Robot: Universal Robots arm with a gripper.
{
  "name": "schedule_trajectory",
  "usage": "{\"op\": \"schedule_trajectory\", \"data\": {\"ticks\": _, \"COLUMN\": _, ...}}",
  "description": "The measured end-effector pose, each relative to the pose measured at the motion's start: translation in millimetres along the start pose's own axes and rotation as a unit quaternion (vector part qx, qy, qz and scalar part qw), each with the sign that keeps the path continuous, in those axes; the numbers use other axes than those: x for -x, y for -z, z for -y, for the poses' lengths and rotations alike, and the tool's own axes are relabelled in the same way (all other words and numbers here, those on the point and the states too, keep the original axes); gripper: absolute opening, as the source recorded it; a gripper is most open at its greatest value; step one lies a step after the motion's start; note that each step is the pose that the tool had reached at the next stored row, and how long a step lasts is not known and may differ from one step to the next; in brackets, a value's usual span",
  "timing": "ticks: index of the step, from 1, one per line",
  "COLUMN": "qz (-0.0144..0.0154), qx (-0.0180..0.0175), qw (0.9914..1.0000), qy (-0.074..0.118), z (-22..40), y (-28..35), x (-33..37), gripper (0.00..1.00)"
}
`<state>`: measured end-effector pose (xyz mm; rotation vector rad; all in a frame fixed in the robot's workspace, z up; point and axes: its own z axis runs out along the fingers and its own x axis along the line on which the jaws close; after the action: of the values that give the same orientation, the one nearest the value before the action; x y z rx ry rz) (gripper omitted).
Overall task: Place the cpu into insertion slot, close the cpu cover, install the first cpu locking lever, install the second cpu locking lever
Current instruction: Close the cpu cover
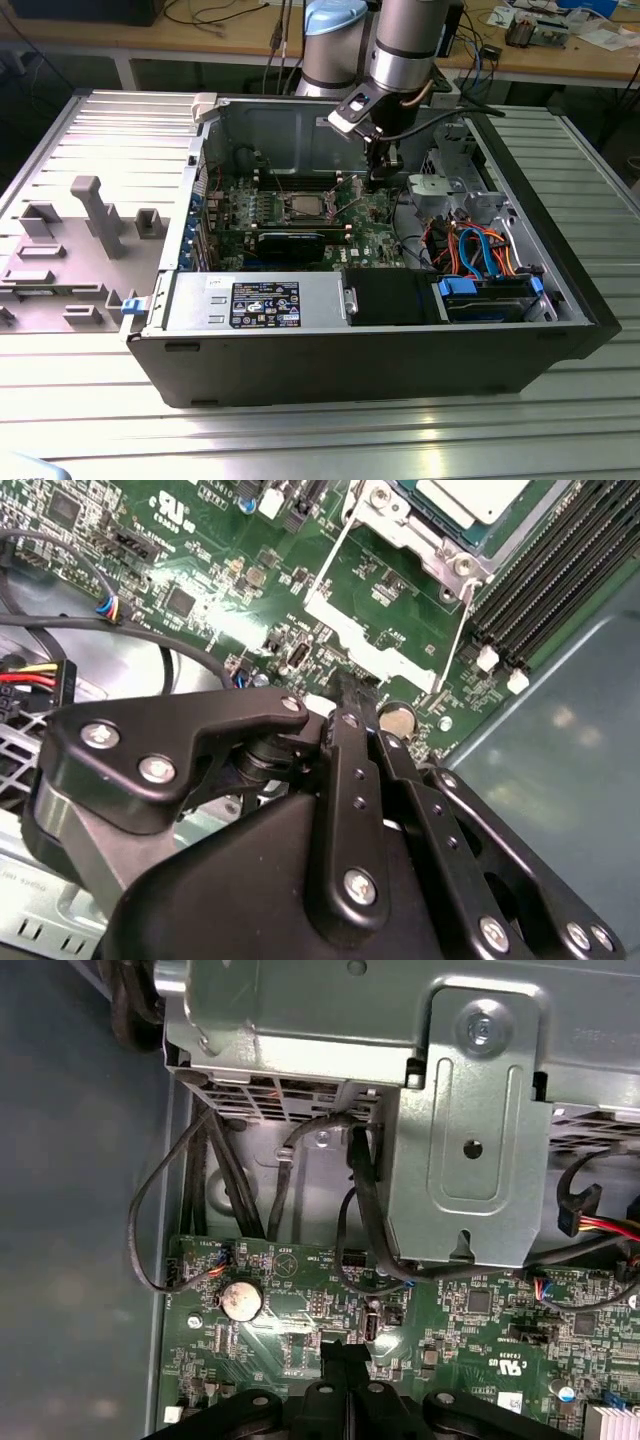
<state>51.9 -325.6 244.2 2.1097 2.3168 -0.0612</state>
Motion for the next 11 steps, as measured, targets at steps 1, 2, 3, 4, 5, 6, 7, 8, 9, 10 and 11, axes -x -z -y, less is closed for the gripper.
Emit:
{"op": "schedule_trajectory", "data": {"ticks": 1, "qz": -0.0003, "qx": 0.0000, "qw": 1.00000, "qy": 0.000, "z": 0.0, "y": -0.1, "x": 0.0, "gripper": 0.11}}
{"op": "schedule_trajectory", "data": {"ticks": 2, "qz": -0.0004, "qx": 0.0000, "qw": 1.00000, "qy": 0.000, "z": 0.0, "y": -0.1, "x": -0.1, "gripper": 0.11}}
{"op": "schedule_trajectory", "data": {"ticks": 3, "qz": -0.0006, "qx": 0.0001, "qw": 1.00000, "qy": 0.000, "z": -0.1, "y": -0.1, "x": -0.1, "gripper": 0.11}}
{"op": "schedule_trajectory", "data": {"ticks": 4, "qz": -0.0007, "qx": 0.0001, "qw": 1.00000, "qy": 0.000, "z": 0.0, "y": -0.1, "x": 0.0, "gripper": 0.11}}
{"op": "schedule_trajectory", "data": {"ticks": 5, "qz": -0.0009, "qx": 0.0001, "qw": 1.00000, "qy": 0.000, "z": 0.0, "y": -0.1, "x": 0.0, "gripper": 0.11}}
{"op": "schedule_trajectory", "data": {"ticks": 6, "qz": -0.0009, "qx": 0.0001, "qw": 1.00000, "qy": 0.000, "z": 0.6, "y": -0.1, "x": 0.0, "gripper": 0.11}}
{"op": "schedule_trajectory", "data": {"ticks": 7, "qz": -0.0008, "qx": 0.0001, "qw": 1.00000, "qy": 0.000, "z": 1.7, "y": -0.1, "x": -0.1, "gripper": 0.11}}
{"op": "schedule_trajectory", "data": {"ticks": 8, "qz": -0.0009, "qx": 0.0001, "qw": 1.00000, "qy": 0.000, "z": 2.5, "y": -0.1, "x": -0.2, "gripper": 0.11}}
{"op": "schedule_trajectory", "data": {"ticks": 9, "qz": -0.0009, "qx": 0.0001, "qw": 1.00000, "qy": 0.000, "z": 3.8, "y": -0.1, "x": -0.4, "gripper": 0.11}}
{"op": "schedule_trajectory", "data": {"ticks": 10, "qz": -0.0009, "qx": 0.0001, "qw": 1.00000, "qy": 0.000, "z": 4.9, "y": -0.2, "x": -0.5, "gripper": 0.11}}
{"op": "schedule_trajectory", "data": {"ticks": 11, "qz": -0.0009, "qx": 0.0001, "qw": 1.00000, "qy": 0.000, "z": 5.8, "y": -0.2, "x": -0.5, "gripper": 0.11}}
